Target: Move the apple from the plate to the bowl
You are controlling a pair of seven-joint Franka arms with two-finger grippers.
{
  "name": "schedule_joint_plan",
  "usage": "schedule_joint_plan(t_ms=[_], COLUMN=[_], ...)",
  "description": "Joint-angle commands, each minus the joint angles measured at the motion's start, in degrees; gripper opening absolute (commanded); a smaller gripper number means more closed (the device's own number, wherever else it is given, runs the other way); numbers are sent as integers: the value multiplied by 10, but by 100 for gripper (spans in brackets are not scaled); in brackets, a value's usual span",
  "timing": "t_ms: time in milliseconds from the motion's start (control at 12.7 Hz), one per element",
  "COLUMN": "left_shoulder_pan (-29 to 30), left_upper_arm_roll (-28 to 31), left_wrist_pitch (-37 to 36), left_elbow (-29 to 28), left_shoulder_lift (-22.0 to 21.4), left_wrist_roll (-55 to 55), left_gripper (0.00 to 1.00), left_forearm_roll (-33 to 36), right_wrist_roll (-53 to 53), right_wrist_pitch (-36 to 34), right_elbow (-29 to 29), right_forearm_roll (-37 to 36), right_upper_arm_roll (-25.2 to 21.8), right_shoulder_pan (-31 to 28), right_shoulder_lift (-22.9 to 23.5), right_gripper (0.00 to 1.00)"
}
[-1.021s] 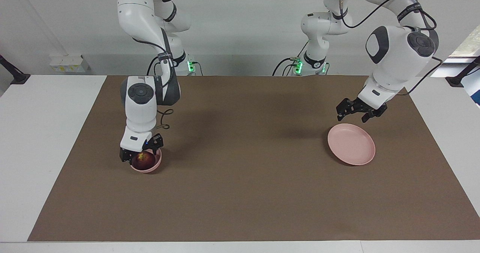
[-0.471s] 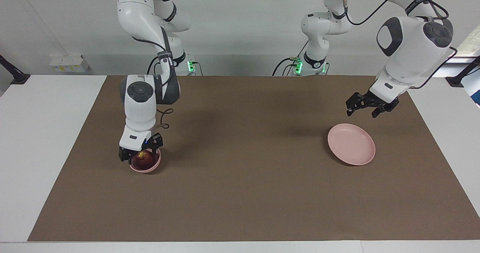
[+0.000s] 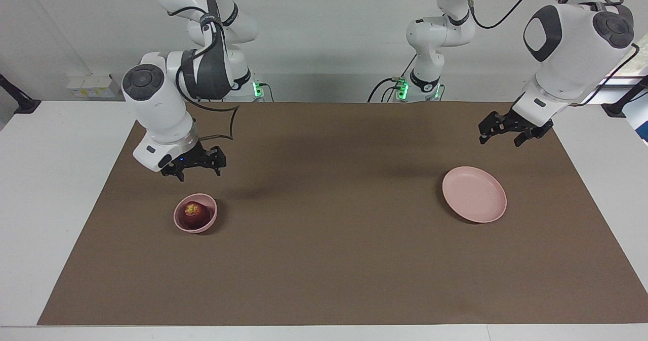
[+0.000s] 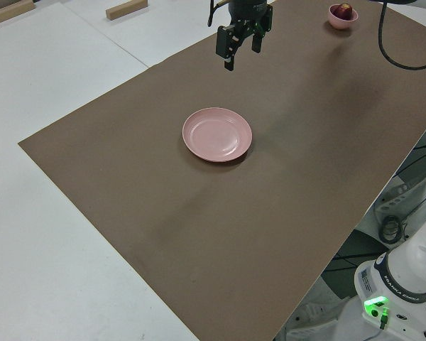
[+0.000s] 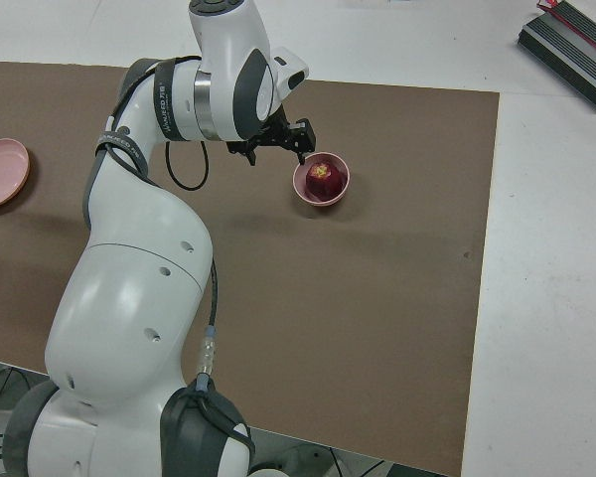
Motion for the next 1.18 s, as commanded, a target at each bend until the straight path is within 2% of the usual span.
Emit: schedule_joint_plan(t_ms=[0,236,393,471,628,1021,1099], left_shoulder_pan=[6,5,6,-1,-59,-60,-57], left_upper_arm_roll=[1,1,2,19,69,72,72], left_wrist_pitch=[-30,-29,-34,-40,-50,-81,-81], left_elbow=[25,25,23,24,22,26,25], left_shoulder_lift=[-2,-14,-33,-40,-53,-80,-80], left_wrist_roll=[3,-11,-13,-9,-8,0,0], left_gripper=[100,100,100,100,100,100,100], left_forearm_roll=[11,11,11,11,11,28,28], right_wrist_roll=[76,80,65,45,22,22,11], right_wrist_pitch=[-23,-88,-143,-147,-142,-138,-135], right_elbow=[-1,-4,-4,-4,-3,-2,-4], right_forearm_roll=[26,25,20,13,13,5,-36], right_upper_arm_roll=[0,-3,-5,-6,-5,-5,-4], right_shoulder_pan=[-6,-8,-23,-30,-45,-47,-46], right_shoulder_lift=[-50,-130,-156,-158,-157,-153,-156], right_gripper=[100,100,100,100,100,100,100])
